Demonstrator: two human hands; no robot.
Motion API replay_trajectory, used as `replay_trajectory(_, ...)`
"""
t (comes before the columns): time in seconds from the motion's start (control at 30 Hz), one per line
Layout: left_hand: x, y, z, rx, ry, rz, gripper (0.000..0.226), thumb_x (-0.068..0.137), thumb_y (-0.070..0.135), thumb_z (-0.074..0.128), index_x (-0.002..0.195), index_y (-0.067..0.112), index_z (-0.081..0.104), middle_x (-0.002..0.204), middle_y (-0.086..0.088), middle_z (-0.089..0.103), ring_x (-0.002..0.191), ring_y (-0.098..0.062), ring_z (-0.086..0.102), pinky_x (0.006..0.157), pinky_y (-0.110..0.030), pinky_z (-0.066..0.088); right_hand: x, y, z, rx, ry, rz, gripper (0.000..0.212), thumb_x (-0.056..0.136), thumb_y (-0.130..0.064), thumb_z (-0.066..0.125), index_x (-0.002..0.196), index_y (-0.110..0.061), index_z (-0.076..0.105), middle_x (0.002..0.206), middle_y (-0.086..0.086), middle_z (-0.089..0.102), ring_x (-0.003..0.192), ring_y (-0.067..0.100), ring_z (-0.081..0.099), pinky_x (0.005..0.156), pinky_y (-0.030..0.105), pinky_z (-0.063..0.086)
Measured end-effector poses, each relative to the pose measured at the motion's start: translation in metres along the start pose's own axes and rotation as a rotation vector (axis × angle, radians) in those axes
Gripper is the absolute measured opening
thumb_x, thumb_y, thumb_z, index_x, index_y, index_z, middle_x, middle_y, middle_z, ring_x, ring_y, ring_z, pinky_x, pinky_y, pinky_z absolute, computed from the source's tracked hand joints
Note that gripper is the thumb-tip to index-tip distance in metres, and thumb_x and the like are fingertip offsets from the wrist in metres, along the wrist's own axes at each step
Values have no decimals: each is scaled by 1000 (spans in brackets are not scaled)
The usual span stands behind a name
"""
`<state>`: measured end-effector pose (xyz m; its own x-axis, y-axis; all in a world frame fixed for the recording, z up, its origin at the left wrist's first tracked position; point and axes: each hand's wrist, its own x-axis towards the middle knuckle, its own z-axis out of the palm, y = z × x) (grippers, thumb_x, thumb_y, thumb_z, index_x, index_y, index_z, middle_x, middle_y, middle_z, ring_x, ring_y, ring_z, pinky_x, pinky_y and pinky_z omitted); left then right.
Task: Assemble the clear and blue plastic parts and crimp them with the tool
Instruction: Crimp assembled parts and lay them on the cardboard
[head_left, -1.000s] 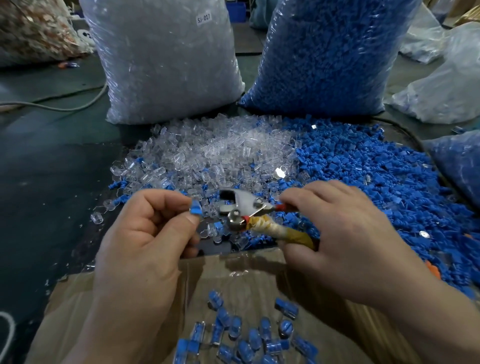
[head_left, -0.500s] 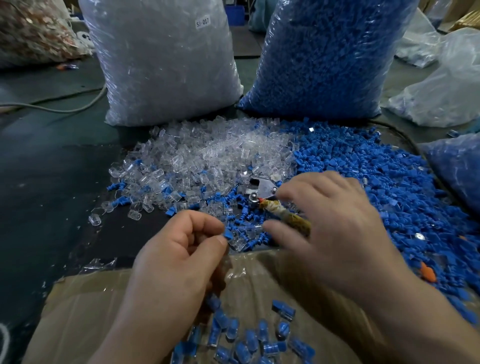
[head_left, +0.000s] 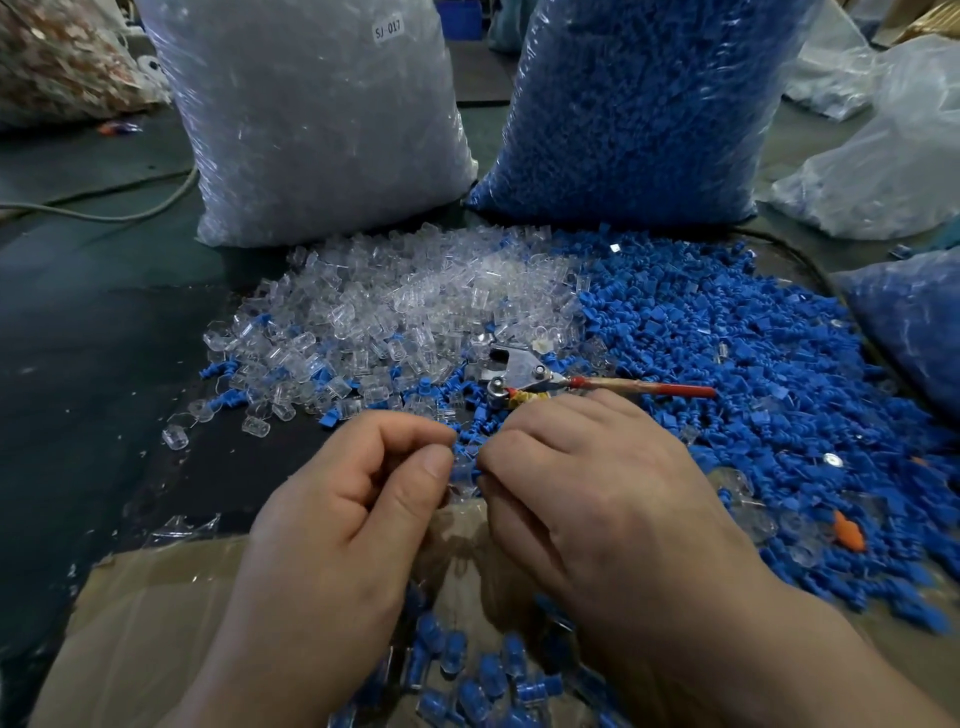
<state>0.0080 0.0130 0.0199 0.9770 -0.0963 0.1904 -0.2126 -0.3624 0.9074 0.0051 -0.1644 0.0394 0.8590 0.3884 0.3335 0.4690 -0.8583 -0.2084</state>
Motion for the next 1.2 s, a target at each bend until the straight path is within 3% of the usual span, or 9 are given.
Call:
replay_trajectory(0.1,3,-1,-3,-6,-116,-55,41,76,64,48,83,29,67,58,-2,58,48,-6,50,43,-20,42,1,-5,-1,6,16,-35,28,96,-31,41,87,-18,64,83,-2,60,76,21,55,72,37,42)
replay_trajectory(0.2,4,-1,-6,-46,-153,-33,43,87,67,50,79,27,66,54,5,55,47,-4,47,42,-17,40,1,-11,-2,115,-8,10,27,94,-32,41,74,-19,55,72,-6,52,68,16,47,65,35,38)
replay_trajectory(0.3,3,-1,-5,-35,-201,122,28,84,60,56,90,36,67,70,4,64,57,-11,58,49,-27,49,1,-15,-6,586,-105,326,29,84,-37,42,64,-15,48,59,-6,48,57,9,45,55,43,41)
replay_trajectory(0.4,1,2,-5,73,-205,242,16,88,54,56,95,42,64,85,11,67,70,-11,66,56,-17,51,1,-12,-10,864,-170,572,28,75,-35,43,60,-12,48,50,-5,42,47,8,39,46,39,33)
replay_trajectory(0.53,6,-2,-15,218,-70,140,11,81,49,60,87,41,65,80,18,69,70,-2,65,54,-8,48,-1,-6,-10,385,-159,420,36,87,-51,41,72,-19,53,62,-7,57,51,5,48,49,33,40)
replay_trajectory(0.63,9,-10,-18,405,-184,117,4,82,44,62,85,42,63,81,24,67,73,2,63,55,-15,50,-4,-2,-8,107,-254,295,24,94,-51,37,88,-30,49,77,-11,58,71,10,55,66,35,48)
replay_trajectory(0.9,7,-7,-14,574,-459,299,17,82,52,52,84,40,65,77,23,55,70,6,57,56,-20,49,-4,-7,-4,130,-511,134,19,93,-45,41,94,-29,50,92,-7,61,83,22,57,72,41,51)
replay_trajectory(1.07,10,-14,-14,506,-207,173,17,88,59,55,89,44,63,91,29,63,82,7,62,54,-15,43,-2,4,0,109,-360,263,16,95,-48,44,95,-32,47,86,-12,57,76,12,54,66,36,48)
replay_trajectory(1.2,17,-25,-9,702,-98,100,46,81,64,52,123,47,57,95,24,55,79,-1,56,67,-29,47,0,8,13,-60,-265,246,38,94,-61,41,123,-39,36,101,-10,53,80,20,56,54,33,36)
